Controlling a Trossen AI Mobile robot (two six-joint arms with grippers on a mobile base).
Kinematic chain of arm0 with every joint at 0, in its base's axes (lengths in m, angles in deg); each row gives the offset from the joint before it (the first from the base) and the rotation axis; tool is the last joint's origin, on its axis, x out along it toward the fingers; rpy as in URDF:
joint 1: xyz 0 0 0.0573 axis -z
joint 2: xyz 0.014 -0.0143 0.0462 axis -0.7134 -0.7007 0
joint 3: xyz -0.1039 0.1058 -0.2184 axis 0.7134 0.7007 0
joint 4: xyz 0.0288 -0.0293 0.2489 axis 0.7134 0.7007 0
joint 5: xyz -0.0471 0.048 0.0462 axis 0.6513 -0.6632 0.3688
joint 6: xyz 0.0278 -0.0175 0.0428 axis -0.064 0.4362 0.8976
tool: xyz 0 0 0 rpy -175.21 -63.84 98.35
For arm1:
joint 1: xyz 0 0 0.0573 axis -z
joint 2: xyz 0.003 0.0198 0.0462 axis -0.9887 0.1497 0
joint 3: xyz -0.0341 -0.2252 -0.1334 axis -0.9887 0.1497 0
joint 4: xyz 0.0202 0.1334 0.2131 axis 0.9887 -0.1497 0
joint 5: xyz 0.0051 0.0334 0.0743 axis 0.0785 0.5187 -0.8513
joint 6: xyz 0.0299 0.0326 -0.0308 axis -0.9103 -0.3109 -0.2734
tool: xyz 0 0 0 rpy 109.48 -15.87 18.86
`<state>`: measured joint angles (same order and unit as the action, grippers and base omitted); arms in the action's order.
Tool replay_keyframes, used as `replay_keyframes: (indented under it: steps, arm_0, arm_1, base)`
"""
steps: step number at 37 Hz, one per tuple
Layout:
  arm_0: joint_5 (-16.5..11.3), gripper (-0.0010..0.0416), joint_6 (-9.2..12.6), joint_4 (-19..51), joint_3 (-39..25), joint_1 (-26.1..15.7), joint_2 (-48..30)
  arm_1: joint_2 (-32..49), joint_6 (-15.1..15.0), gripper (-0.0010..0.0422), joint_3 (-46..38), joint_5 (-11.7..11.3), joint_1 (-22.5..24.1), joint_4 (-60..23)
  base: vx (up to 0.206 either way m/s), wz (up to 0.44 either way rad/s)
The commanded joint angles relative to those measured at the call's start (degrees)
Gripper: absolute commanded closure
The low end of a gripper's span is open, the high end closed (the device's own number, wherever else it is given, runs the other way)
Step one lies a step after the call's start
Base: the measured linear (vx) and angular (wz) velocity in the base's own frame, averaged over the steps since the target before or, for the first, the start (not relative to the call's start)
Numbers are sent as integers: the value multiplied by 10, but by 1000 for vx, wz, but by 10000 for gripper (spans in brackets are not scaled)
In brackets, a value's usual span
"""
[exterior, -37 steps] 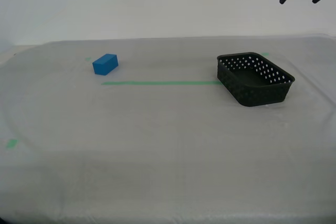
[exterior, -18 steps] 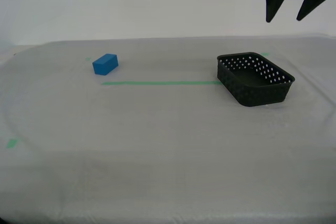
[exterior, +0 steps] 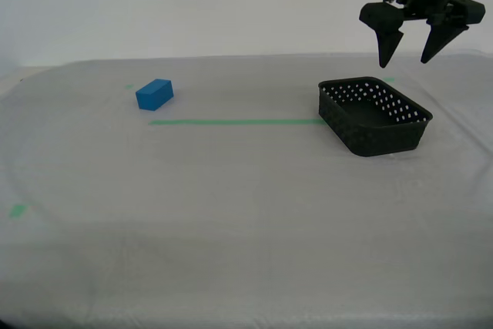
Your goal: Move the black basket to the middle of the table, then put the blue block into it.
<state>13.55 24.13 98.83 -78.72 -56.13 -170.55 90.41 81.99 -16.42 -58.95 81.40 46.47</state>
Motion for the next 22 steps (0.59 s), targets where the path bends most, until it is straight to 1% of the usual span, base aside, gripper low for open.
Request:
replay_keyframes:
  steps: [1, 7, 22]
  arm_0:
    - [8, 12, -2, -7, 1, 0, -13]
    - [16, 12, -2, -29, 7, 0, -31]
    - [18, 12, -3, -83, 7, 0, -96]
  arm_1:
    - [0, -1, 412, 0, 0, 0, 2]
    - [0, -1, 412, 0, 0, 0, 2]
    - [0, -1, 412, 0, 0, 0, 1]
  base:
    - [0, 0]
    - [0, 0]
    - [0, 0]
